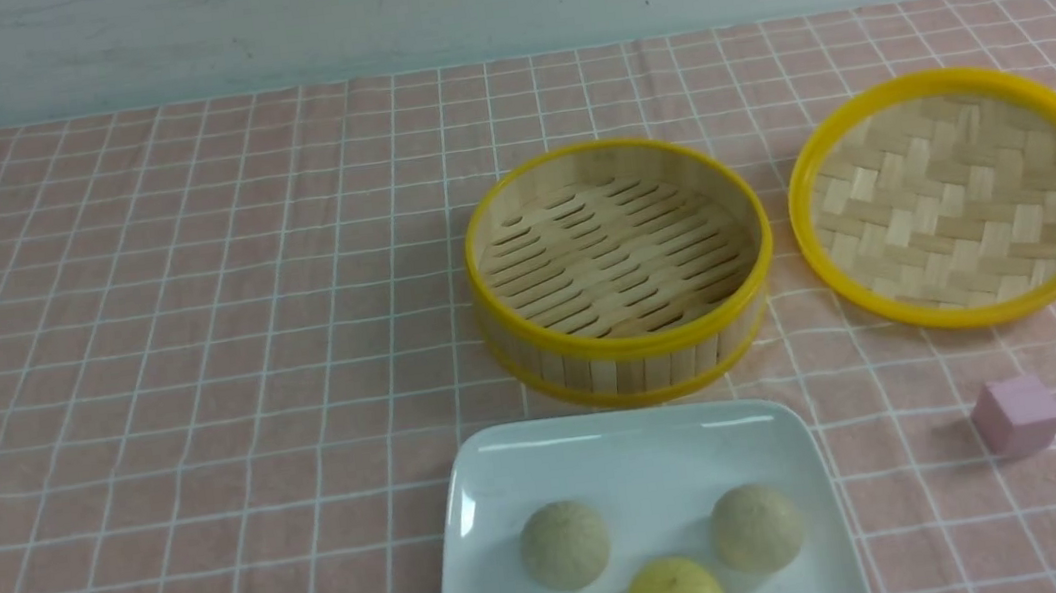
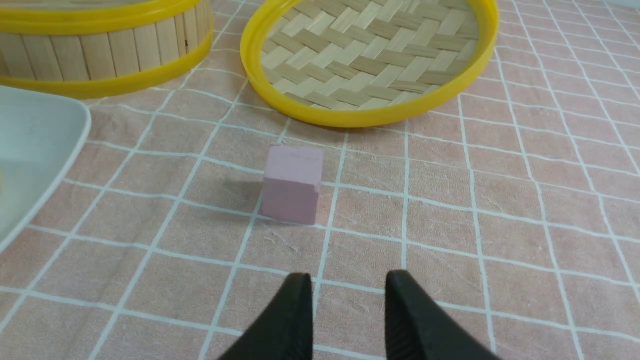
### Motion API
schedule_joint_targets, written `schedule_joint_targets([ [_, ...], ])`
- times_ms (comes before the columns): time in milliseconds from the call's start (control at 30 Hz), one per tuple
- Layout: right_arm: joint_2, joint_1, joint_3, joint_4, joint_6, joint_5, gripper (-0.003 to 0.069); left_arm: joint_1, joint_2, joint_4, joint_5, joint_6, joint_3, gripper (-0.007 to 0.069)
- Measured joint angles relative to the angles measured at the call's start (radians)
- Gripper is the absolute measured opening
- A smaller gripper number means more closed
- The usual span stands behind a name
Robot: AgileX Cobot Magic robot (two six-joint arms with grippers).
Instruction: Put the steamed buns into the plate on the pink tablecloth.
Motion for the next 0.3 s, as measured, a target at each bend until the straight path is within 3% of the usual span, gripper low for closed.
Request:
schedule_joint_targets([
  [300,0.0,0.0,-0.001,0.0,0.0,0.001,0.0236,0.026,0.0,0.04,0.002,0.0,0.0,0.0104],
])
